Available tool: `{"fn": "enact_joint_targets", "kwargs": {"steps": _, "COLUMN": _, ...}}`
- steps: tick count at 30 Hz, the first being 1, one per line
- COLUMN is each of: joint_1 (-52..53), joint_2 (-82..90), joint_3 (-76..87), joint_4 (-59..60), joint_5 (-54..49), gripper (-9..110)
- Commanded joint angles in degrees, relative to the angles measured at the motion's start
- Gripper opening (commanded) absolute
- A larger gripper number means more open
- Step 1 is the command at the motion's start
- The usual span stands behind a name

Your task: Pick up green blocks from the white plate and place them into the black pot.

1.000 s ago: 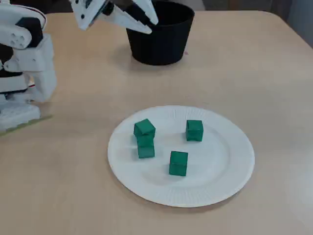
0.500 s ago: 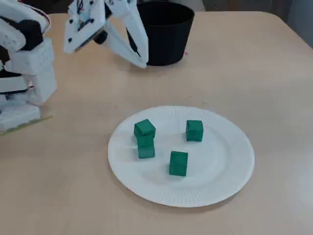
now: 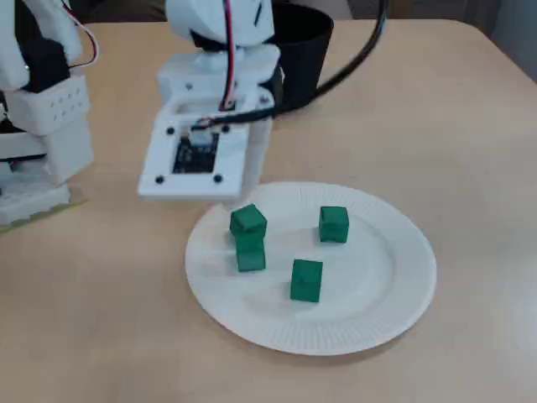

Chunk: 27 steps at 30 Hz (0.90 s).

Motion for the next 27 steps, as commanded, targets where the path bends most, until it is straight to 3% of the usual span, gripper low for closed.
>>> {"fn": "enact_joint_targets", "kwargs": {"steps": 1, "joint_1": 0.7, "joint_2": -2.81, "joint_3": -3.08, "joint_4": -2.72, "joint_5": -0.26, "gripper": -2}}
{"fn": "enact_joint_targets", "kwargs": {"steps": 8, "joint_1": 2.64, "joint_2": -6.42, "joint_3": -3.08, "joint_4": -8.53, "joint_5": -1.41, "gripper": 27}}
{"fn": "enact_joint_targets", "kwargs": {"steps": 27, "joint_1": 1.58, "joint_2": -14.59, "joint_3": -5.98, "joint_4": -16.52, "joint_5": 3.08, "gripper": 31}}
